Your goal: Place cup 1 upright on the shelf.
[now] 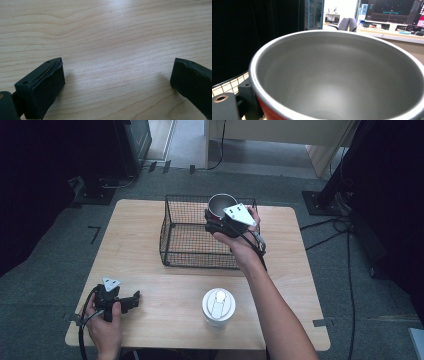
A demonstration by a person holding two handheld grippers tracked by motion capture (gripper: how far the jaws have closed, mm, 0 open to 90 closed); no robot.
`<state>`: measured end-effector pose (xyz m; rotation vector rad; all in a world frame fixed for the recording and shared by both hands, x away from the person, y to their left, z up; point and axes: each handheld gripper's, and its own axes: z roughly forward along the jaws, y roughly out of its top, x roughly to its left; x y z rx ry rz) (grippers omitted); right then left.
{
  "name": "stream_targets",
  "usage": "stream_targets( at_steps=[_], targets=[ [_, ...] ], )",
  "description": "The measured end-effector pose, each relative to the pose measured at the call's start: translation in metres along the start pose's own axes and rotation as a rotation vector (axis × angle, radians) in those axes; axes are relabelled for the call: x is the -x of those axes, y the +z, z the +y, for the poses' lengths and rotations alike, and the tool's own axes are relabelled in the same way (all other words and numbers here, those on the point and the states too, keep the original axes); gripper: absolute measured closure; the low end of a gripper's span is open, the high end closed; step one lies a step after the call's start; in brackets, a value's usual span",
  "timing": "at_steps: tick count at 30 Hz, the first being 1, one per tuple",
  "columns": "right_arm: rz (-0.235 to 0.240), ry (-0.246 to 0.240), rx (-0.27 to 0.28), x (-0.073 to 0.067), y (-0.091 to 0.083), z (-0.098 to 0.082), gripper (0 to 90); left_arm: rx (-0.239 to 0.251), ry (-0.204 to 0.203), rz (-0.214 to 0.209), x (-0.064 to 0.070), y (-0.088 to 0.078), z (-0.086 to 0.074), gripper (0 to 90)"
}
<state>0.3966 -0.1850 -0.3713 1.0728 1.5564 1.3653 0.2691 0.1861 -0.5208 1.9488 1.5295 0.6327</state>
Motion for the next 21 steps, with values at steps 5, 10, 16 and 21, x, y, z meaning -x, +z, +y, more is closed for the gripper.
stream_targets(
  at_steps=[5,10,16,21],
  targets=[
    [0.009,0.032,-0.027,0.001,0.014,-0.005,7.0,-0.001,-0.001,-0.001,0.000,0.000,0.000,0.0],
    [0.005,0.056,-0.043,0.008,0.024,-0.009,6.9,-0.001,-0.001,-0.001,0.000,0.000,0.000,0.0],
    [-0.029,0.078,-0.073,0.017,0.036,-0.019,6.8,-0.001,0.000,-0.001,0.000,0.000,0.000,0.0],
    [-0.053,0.085,-0.088,0.024,0.045,-0.028,6.7,0.000,-0.002,-0.002,0.000,0.000,0.000,0.0]
  ],
)
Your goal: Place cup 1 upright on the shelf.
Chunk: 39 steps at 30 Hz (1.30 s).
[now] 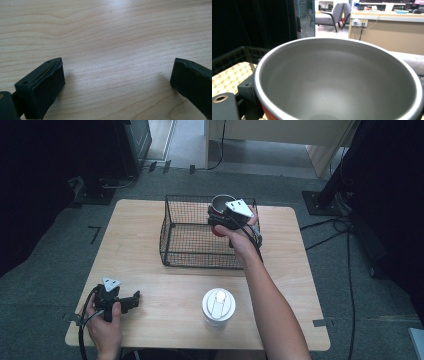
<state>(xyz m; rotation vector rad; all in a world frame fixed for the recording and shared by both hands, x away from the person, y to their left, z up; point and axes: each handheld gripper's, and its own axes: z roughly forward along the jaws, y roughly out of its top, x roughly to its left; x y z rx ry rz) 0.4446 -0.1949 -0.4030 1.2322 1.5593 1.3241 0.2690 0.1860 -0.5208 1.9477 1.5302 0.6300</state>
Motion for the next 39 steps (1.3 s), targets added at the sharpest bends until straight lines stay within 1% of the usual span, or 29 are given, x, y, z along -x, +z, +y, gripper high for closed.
stream_targets(
  at_steps=[1,4,7,10,13,16,17,18,19,25,26,27,28,32,33,35,36,37,39],
  targets=[
    [0.000,0.000,0.000,0.000,0.000,0.000,6.7,0.000,0.000,0.000,0.000,0.000,0.000,0.0],
    [-0.020,0.002,-0.013,0.005,0.006,-0.006,6.6,-0.001,0.001,0.000,0.000,0.000,0.000,0.0],
    [-0.029,0.008,-0.044,0.008,0.012,-0.013,6.5,-0.001,0.001,0.000,0.000,0.000,0.000,0.0],
    [-0.016,0.003,-0.059,0.008,0.015,-0.016,6.5,-0.001,0.001,0.000,0.000,0.000,0.000,0.0],
    [-0.004,0.011,-0.079,0.007,0.018,-0.019,6.5,-0.002,0.002,0.000,0.000,0.000,0.000,0.0],
    [0.013,-0.011,-0.098,0.005,0.021,-0.024,6.4,-0.002,0.002,0.000,0.000,0.000,0.000,0.0],
    [0.013,-0.011,-0.098,0.005,0.021,-0.024,6.4,-0.002,0.002,0.000,0.000,0.000,0.000,0.0],
    [0.012,-0.034,-0.103,0.004,0.023,-0.027,6.2,-0.002,0.002,0.000,0.000,0.000,0.000,0.0],
    [0.010,-0.037,-0.106,0.003,0.023,-0.028,6.1,-0.002,0.002,0.000,0.000,0.000,0.000,0.0],
    [-0.010,-0.016,-0.108,0.006,0.026,-0.032,6.3,-0.002,0.002,0.000,0.000,0.000,0.000,0.0],
    [-0.011,-0.008,-0.112,0.006,0.027,-0.032,6.3,-0.002,0.002,0.000,0.000,0.000,0.000,0.0],
    [-0.014,0.000,-0.100,0.006,0.026,-0.031,6.3,-0.002,0.002,0.000,0.000,0.000,0.000,0.0],
    [-0.010,0.006,-0.108,0.007,0.026,-0.031,6.3,-0.002,0.002,0.001,0.000,0.000,0.000,0.0],
    [-0.004,-0.006,-0.115,0.005,0.025,-0.031,6.3,-0.002,0.002,0.000,0.000,0.000,0.000,0.0],
    [-0.001,-0.002,-0.117,0.004,0.025,-0.031,6.1,-0.002,0.002,0.000,0.000,0.000,0.000,0.0],
    [0.013,0.008,-0.119,0.004,0.024,-0.030,2.5,-0.002,0.002,0.001,0.000,0.000,0.000,0.0],
    [0.016,0.005,-0.120,0.004,0.024,-0.029,0.4,-0.002,0.002,0.000,0.000,0.000,0.000,0.0],
    [0.014,-0.003,-0.123,0.004,0.023,-0.029,0.0,-0.002,0.002,0.000,0.000,0.000,0.000,0.0],
    [0.003,-0.002,-0.123,0.004,0.022,-0.028,0.0,-0.002,0.002,0.001,0.000,0.000,0.000,0.0]
  ],
)
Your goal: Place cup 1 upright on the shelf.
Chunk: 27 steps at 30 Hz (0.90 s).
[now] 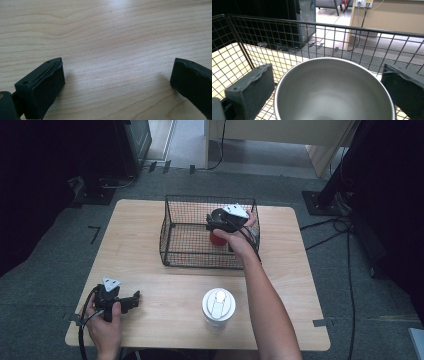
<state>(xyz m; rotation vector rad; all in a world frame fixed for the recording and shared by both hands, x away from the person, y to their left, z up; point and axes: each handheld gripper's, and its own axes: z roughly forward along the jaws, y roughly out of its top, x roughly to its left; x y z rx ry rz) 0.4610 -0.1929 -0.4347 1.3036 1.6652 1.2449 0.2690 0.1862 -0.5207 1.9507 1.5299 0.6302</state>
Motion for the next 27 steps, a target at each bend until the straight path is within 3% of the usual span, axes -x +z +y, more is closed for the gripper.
stream_targets(
  at_steps=[11,14,27],
  targets=[
    [0.019,0.013,0.076,-0.008,-0.015,0.018,0.0,0.000,0.000,0.000,0.000,0.000,0.000,0.0],
    [0.027,0.031,0.091,-0.010,-0.024,0.023,0.0,0.001,-0.001,0.000,0.000,0.000,0.000,0.0],
    [0.052,0.026,0.131,-0.014,-0.063,0.031,0.0,0.002,0.000,0.001,0.000,0.001,0.001,0.0]
  ],
)
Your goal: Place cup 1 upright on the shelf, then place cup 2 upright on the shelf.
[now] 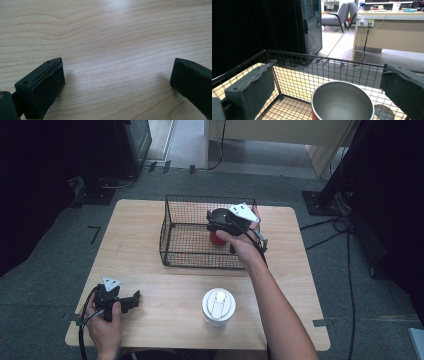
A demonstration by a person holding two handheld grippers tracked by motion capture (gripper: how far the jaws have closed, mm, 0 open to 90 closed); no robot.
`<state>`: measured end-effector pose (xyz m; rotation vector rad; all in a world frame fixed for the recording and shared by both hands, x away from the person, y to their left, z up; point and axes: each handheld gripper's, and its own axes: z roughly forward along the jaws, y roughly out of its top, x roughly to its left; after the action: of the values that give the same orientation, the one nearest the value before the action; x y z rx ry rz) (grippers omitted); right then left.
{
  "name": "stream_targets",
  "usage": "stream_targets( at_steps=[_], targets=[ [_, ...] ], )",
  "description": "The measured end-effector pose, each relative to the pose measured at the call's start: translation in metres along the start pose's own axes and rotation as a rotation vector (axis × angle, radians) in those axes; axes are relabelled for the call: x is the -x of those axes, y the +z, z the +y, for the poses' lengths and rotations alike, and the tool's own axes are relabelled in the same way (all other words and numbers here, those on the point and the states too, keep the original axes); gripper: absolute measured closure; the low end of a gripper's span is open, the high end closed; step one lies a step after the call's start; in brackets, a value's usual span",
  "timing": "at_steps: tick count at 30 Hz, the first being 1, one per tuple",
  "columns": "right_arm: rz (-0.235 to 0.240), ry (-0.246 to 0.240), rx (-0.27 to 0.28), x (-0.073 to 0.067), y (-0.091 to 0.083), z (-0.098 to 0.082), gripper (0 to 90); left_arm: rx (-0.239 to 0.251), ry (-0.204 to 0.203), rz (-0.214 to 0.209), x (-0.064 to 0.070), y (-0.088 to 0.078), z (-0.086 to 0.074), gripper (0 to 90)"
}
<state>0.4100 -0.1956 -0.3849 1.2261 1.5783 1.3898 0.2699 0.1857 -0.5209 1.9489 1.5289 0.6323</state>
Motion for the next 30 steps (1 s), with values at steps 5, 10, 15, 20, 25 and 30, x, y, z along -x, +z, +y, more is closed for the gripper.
stream_targets(
  at_steps=[5,10,15,20,25,30],
  targets=[
    [0.006,-0.004,0.000,0.000,-0.017,0.000,0.0,-0.001,0.000,0.000,0.000,0.000,0.000,0.0],
    [0.008,0.003,0.010,0.002,-0.037,-0.002,0.0,-0.001,0.001,0.001,0.000,0.000,0.000,0.0],
    [0.012,-0.007,0.025,0.004,-0.059,-0.003,0.0,-0.001,0.000,0.000,0.000,0.000,0.000,0.0],
    [0.019,-0.006,0.036,0.006,-0.081,-0.008,0.0,0.000,0.000,0.000,0.000,0.000,0.000,0.0],
    [0.022,-0.002,0.041,0.009,-0.101,-0.017,0.0,-0.002,0.001,0.000,0.000,0.001,0.001,0.0],
    [0.009,0.001,0.047,0.015,-0.117,-0.022,0.0,0.001,-0.002,-0.001,0.001,0.001,0.001,0.0]
  ],
)
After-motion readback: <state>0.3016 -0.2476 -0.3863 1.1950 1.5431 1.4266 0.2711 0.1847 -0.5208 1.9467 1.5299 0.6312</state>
